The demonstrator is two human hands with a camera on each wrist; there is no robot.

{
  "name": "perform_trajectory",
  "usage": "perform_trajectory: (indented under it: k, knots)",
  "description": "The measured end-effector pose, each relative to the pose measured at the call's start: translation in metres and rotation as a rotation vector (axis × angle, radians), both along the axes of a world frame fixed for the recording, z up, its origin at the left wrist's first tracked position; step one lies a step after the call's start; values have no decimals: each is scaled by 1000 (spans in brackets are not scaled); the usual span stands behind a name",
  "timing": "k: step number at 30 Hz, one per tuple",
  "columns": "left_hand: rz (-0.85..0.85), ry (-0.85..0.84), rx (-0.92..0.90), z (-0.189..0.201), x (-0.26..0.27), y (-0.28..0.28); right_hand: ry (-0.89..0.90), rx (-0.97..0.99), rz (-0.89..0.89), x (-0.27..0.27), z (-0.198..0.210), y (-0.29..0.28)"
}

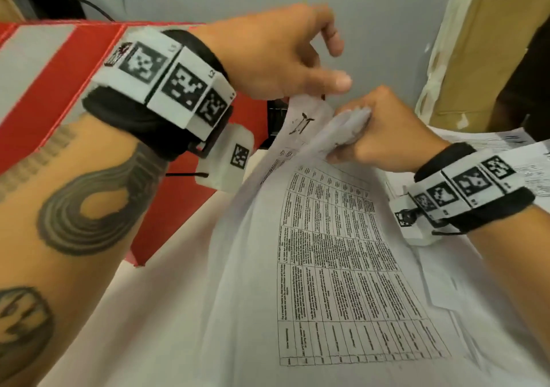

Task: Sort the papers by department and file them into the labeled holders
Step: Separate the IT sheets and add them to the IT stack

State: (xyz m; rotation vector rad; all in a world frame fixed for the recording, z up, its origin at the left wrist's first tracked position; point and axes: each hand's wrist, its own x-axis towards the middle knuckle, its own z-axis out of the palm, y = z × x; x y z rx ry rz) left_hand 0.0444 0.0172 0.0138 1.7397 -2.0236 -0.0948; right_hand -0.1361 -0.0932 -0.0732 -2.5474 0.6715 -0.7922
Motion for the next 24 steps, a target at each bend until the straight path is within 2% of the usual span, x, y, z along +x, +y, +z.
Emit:
perform_trajectory:
  k: [3,7,10,12,14,15,16,18,20,21,22,24]
  knots:
    - [-34,270,-110,-17,10,16,-22,-81,-55,4,20,6]
    - [-101,399,-55,-45,22,27,-90,-191,-137,6,63,13]
    - [-15,538,-173,-60,31,15,-117,-346,-244,4,92,19]
    - [85,546,-291,-58,33,5,-84,-373,-371,5,107,25]
    - [142,572,-417,-48,30,2,-108,-319,-512,2,115,25]
    - [149,621,-491,-42,29,2,-177,-280,-580,-3,114,22]
    - [138,685,-557,-36,27,3,-319,-238,-624,-8,112,20]
    - [95,834,-684,-29,27,7,-680,-79,-529,-23,101,12]
    - [20,987,-726,-27,24,5,-865,274,-290,-33,82,5]
    - [13,997,-702,-28,21,0,-881,424,-202,-34,72,1]
    - [44,956,-654,-29,16,-5,-862,484,-187,-33,62,0]
    - [182,793,-551,-33,6,-16,-806,418,-270,-25,49,1]
